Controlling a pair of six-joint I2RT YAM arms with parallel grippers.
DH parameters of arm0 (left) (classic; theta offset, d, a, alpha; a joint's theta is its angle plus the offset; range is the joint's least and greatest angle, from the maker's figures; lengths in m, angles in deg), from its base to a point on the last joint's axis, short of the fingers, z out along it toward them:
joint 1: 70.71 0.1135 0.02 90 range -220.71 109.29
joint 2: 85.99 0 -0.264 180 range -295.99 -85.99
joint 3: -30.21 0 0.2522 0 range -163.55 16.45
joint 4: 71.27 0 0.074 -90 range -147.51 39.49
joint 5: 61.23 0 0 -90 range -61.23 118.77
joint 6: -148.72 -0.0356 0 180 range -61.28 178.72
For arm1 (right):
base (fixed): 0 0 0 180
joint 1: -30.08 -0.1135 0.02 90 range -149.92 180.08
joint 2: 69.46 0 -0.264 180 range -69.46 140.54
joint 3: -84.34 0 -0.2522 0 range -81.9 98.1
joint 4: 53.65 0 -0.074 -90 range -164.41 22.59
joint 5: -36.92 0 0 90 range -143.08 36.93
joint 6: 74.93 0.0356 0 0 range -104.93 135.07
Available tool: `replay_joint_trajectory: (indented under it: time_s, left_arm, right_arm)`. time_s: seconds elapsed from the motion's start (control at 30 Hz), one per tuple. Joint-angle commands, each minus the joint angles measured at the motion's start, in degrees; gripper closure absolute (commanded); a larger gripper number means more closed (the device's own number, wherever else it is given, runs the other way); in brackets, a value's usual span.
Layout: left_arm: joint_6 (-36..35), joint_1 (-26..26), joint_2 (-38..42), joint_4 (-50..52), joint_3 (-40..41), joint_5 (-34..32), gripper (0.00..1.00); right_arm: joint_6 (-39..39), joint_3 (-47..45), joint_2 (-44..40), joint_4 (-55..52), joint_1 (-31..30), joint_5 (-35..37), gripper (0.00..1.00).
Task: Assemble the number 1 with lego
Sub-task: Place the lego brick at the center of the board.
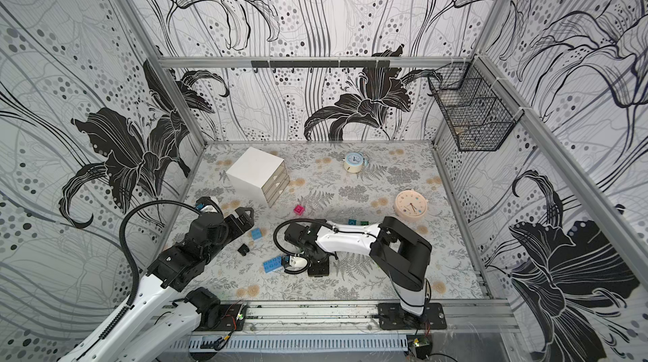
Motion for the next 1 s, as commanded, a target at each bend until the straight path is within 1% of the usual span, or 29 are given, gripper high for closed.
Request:
replay_joint_trajectory:
  time_s: [0.0, 0.1, 0.13, 0.17, 0.2, 0.23, 0.37, 0.43, 0.47, 0.5, 0.57, 0.6, 0.63, 0.67, 0.7, 0.73, 0.8, 0.9, 0.97]
  left_arm:
    - [0.3, -0.1, 0.8, 0.9, 0.4, -1.7, 0.01]
    - [0.4, -0.1, 0.5, 0.7, 0.5, -1.5, 0.01]
    - [0.3, -0.1, 0.3, 0.5, 0.5, -1.3, 0.01]
    - [0.3, -0.1, 0.0, 0.3, 0.5, -1.1, 0.01]
    - [0.2, -0.1, -0.3, 0.0, 0.4, -0.8, 0.01]
    - [-0.1, -0.1, -0.7, -0.1, 0.2, -0.6, 0.01]
    - [-2.7, -0.1, -2.8, -0.4, -1.1, 0.7, 0.01]
    - [-5.8, -0.1, -4.2, -1.0, -2.0, 2.6, 0.01]
    - [-7.2, -0.1, -5.0, -1.6, -2.3, 3.8, 0.01]
    - [-9.2, 0.0, -6.2, -2.3, -2.6, 5.5, 0.00]
    - [-12.8, -0.1, -9.0, -3.8, -3.3, 10.7, 0.02]
    - [-14.0, -0.2, -11.0, -4.2, -3.9, 13.3, 0.03]
    - [-15.3, -0.5, -13.1, -4.6, -4.6, 15.5, 0.04]
    - [-16.3, -1.4, -14.9, -5.0, -5.3, 16.9, 0.05]
    - [-17.4, -2.8, -17.2, -5.0, -6.1, 17.3, 0.05]
    - [-18.5, -4.9, -19.6, -4.9, -7.2, 17.0, 0.04]
    - [-20.1, -9.1, -24.4, -3.6, -9.8, 15.7, 0.04]
    - [-22.2, -14.9, -32.2, -0.9, -14.0, 13.8, 0.05]
    - [-24.5, -18.3, -36.3, 0.3, -15.8, 12.2, 0.06]
  right_arm:
    - [-1.7, 1.0, 2.3, -0.6, 0.0, 1.2, 0.61]
    - [-0.9, 0.8, 2.2, 0.4, 0.1, 0.9, 0.42]
    - [-0.5, 0.7, 1.8, 0.9, 0.0, 0.6, 0.31]
    - [-0.4, 0.6, 1.2, 1.1, 0.0, 0.3, 0.14]
    - [-0.1, 0.7, 0.4, 1.3, 0.0, 0.1, 0.03]
    - [0.3, 0.7, -0.9, 1.6, 0.1, -0.1, 0.00]
    - [4.8, 0.2, -7.9, 3.0, 0.6, -1.2, 0.01]
    - [11.5, -1.4, -14.1, 6.8, 2.4, -1.7, 0.00]
    - [15.7, -2.6, -16.7, 9.2, 3.4, -0.9, 0.00]
    - [21.4, -4.2, -19.5, 11.8, 4.8, 0.6, 0.01]
    - [33.6, -6.9, -24.2, 13.8, 7.1, 7.5, 0.03]
    - [40.7, -7.6, -25.9, 12.4, 8.2, 11.7, 0.04]
    - [48.2, -7.9, -27.0, 9.6, 9.6, 14.7, 0.07]
    - [53.7, -7.9, -27.7, 6.3, 10.9, 17.3, 0.10]
    - [60.8, -7.9, -28.4, 3.0, 12.4, 18.2, 0.11]
    - [65.4, -8.3, -29.3, 0.7, 13.7, 18.2, 0.11]
    - [71.4, -10.2, -32.0, -1.1, 14.8, 19.1, 0.13]
    - [79.4, -14.3, -37.5, -1.8, 16.7, 19.6, 0.21]
    - [82.5, -16.7, -41.0, -2.2, 18.5, 18.9, 0.25]
